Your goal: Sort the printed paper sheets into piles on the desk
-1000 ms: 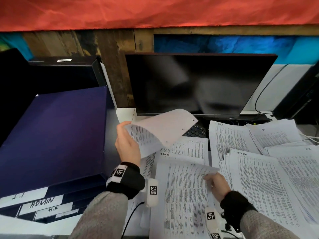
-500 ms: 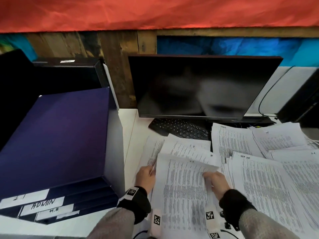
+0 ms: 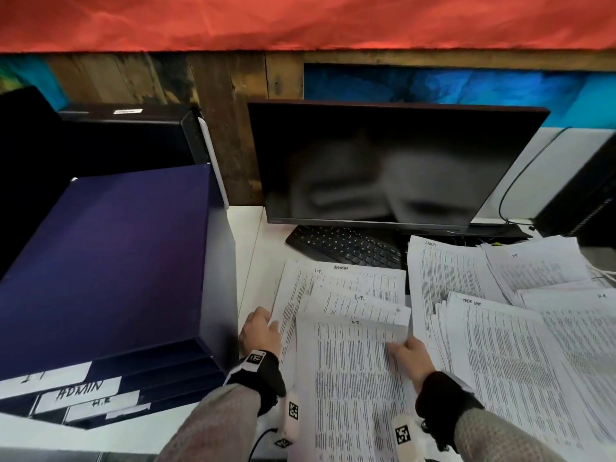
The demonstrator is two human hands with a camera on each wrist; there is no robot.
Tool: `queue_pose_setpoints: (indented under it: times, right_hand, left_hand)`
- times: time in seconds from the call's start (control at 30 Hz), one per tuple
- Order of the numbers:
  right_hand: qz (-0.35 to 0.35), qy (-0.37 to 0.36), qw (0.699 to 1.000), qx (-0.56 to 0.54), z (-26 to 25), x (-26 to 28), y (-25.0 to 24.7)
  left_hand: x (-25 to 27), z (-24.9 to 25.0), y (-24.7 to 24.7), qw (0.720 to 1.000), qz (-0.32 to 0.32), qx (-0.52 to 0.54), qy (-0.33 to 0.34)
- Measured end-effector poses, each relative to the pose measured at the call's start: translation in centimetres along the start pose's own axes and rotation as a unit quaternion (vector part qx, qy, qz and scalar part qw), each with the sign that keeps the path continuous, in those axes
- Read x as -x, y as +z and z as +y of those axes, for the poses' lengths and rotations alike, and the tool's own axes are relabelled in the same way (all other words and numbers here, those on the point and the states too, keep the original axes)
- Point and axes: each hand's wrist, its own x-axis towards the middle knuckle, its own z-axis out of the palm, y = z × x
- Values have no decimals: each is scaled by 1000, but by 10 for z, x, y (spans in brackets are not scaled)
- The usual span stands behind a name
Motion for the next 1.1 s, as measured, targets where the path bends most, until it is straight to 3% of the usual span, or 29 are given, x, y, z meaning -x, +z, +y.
queue_pose_setpoints:
  times: [0.17,0.3,0.5,0.63,0.73,0.83,0.87,0.9,0.93,0.97,1.03,1.1]
  right_hand:
    - [-20,-20,998,54,13,-8,-1]
    - [-20,-44,998,35,-4,5,-3]
    - [-16,-39,987,-153,-9,11,-14]
    - [-6,-12,962,-273,-6,7,-20]
    - [-17,-27,966,-257,-3,9,-33]
    - [-10,56,986,-154,1,-5,-20]
    - [-11,96,980,-172,2,7,-21]
    - [-14,140,983,-119,1,9,-26]
    - [-9,135,985,-103,7,7,-26]
    - [33,92,981,-166,12,1,-25]
    - [-26,49,973,-226,-4,6,-29]
    - [-25,49,966,-254,0,7,-36]
  left_hand:
    - [9,23,-25,993,67,-11,95]
    - [15,48,-48,970,146,72,182]
    - [15,72,-74,921,224,282,147]
    - [12,77,-76,894,222,379,89]
    - [11,74,-69,898,212,381,68]
    - [10,67,-59,906,206,367,33]
    - [10,66,-58,904,205,374,13]
    - [9,65,-57,901,203,385,-2]
    - [10,65,-58,897,199,395,-8]
    - [8,64,-58,895,194,403,-5]
    - [7,66,-58,890,183,417,16]
    - [6,69,-59,884,181,431,28]
